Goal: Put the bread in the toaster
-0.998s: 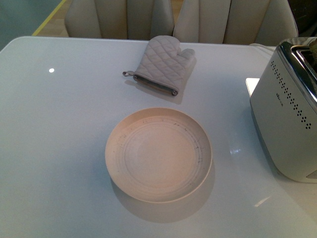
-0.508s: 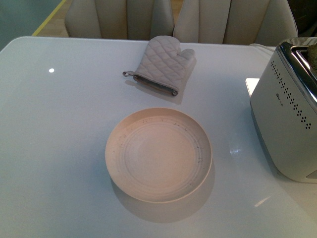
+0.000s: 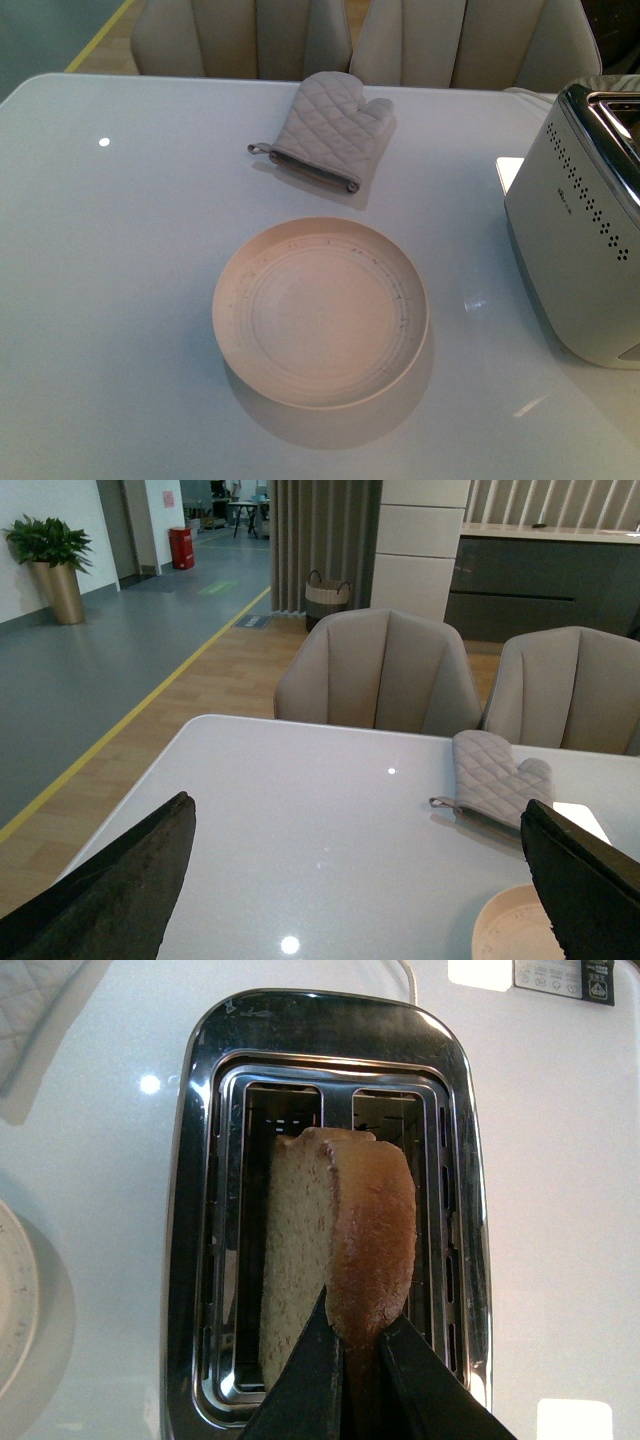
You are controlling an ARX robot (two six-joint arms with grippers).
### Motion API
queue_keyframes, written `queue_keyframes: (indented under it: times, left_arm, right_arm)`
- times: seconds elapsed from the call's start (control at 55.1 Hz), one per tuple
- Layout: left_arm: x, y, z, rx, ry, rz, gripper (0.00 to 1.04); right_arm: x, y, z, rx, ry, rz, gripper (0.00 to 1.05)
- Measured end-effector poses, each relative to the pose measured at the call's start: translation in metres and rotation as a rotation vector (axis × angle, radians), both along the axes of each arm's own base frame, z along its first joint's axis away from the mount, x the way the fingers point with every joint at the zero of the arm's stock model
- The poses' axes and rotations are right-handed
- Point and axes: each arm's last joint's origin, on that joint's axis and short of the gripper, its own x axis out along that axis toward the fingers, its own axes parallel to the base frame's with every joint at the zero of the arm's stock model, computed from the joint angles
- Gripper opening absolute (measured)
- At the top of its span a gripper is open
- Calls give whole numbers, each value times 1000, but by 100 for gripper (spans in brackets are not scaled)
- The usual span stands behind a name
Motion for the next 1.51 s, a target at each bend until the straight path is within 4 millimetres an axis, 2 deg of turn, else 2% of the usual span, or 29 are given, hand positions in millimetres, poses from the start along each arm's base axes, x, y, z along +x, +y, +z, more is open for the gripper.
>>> queue_keyframes:
  times: [0.145,0.345,0.49,0.562,0.599,0.744,0.78,0.816,0.925,1.143,1.288,1.324,1.506]
  left_arm:
    - [0,0,0,0,0,0,97]
    - [0,0,0,0,0,0,97]
    - [0,0,0,0,0,0,97]
    - [0,0,0,0,0,0,97]
    - [0,0,0,0,0,0,97]
    - [0,0,0,0,0,0,97]
    - [0,0,0,0,0,0,97]
    - [0,0,0,0,0,0,97]
    - [0,0,0,0,0,0,97]
    - [0,0,0,0,0,0,97]
    - [0,0,0,0,0,0,97]
    - [0,0,0,0,0,0,97]
    - [0,0,0,0,0,0,97]
  right_arm:
    - [-1,-1,0,9,3,5,4]
    - [-4,3,-6,25,15,12,50]
    - [-11,-1,8,55,-64,2,85]
    - [-17,-3,16,84,-128,-8,96]
    - [-20,-5,20,96,-158,-15,97]
    - [-47,-9,40,117,-320,-53,96]
    - [-53,-11,42,142,-392,-37,93]
    - [-61,-10,43,172,-528,17,86]
    - [-84,-6,34,178,-762,79,67]
    - [-110,6,-1,180,-760,76,30]
    - [-124,7,-13,180,-767,76,6]
    - [-127,7,-15,177,-767,78,2]
    - [-141,7,-27,184,-769,77,2]
